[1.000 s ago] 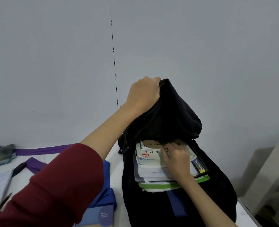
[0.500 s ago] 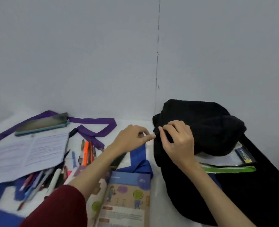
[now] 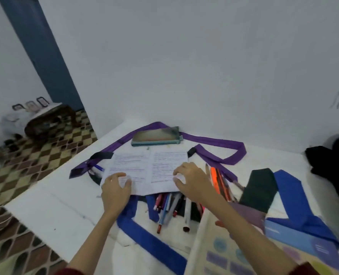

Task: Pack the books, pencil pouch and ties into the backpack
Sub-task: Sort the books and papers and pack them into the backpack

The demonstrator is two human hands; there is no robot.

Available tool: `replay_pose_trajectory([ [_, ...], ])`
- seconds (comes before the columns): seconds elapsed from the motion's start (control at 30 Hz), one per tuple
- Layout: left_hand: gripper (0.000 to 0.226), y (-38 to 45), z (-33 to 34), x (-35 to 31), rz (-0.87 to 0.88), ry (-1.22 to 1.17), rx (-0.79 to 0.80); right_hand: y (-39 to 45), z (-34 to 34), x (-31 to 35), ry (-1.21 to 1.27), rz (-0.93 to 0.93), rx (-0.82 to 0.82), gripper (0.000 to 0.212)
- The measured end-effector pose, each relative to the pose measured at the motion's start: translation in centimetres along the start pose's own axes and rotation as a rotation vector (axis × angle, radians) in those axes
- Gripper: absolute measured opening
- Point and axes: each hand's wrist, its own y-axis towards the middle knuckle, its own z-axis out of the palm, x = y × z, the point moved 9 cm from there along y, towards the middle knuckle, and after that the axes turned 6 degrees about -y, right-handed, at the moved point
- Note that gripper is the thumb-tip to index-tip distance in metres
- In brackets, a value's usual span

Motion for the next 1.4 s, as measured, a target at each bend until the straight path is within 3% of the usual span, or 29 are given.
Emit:
replay_pose_trajectory([
  [0.1,0.052,3.5,-1.2,3.5,-0.164,0.026,0.071,3.4,5.4,2.8,-0.002,0.018,0.187,0.033],
  [0.2,0.062,5.8,-1.2,6.2,-0.218,-0.043,0.166,5.7,10.0,3.9,0.055,0.110,0.319,0.037],
  [0.3,0.035,7.0,-2.0,7.5,-0.269,-0.244,0.142,6.7,11.3,3.8,0.053,0.174,0.289,0.037],
  [0.37,0.020,7.7,-2.4,7.8,-0.404,-0.452,0.157,7.2,11.1,3.5,0.086,0.230,0.253,0.036],
  [0.43,0.024,8.2,-2.1,6.8,-0.504,-0.596,0.260,7.5,10.6,2.9,0.156,0.305,0.244,0.037],
  [0.5,0.030,8.3,-1.7,4.1,-0.467,-0.616,0.385,7.7,9.8,2.4,0.260,0.378,0.240,0.042],
  [0.67,0.046,7.6,1.1,-3.2,-0.204,-0.681,0.653,7.6,7.7,0.9,0.805,0.618,0.175,0.057],
  [0.83,0.038,4.3,6.6,-6.4,-0.030,-0.536,0.982,6.7,5.6,-2.9,0.916,0.769,0.053,0.072],
  [0.93,0.030,4.8,9.2,-5.1,0.130,-0.319,0.861,4.8,5.1,-6.3,0.806,0.877,-0.047,0.072],
  [1.03,0.033,6.0,9.9,-3.1,0.028,-0.409,0.698,3.0,4.8,-8.3,0.522,0.904,-0.047,0.025],
  [1.1,0.036,7.0,10.3,-2.2,-0.088,-0.508,0.623,2.3,5.1,-9.0,0.432,0.928,-0.013,0.020],
  [1.23,0.034,7.7,11.1,-2.5,-0.228,-0.633,0.596,2.4,6.9,-9.3,0.535,0.987,0.027,0.013],
  [1.33,0.020,7.9,11.4,-4.4,-0.251,-0.698,0.648,3.0,5.6,-9.6,0.578,1.002,-0.068,0.016],
  [1.4,0.023,8.2,11.1,-6.7,-0.224,-0.793,0.690,3.5,4.1,-9.6,0.766,0.993,-0.131,0.014],
])
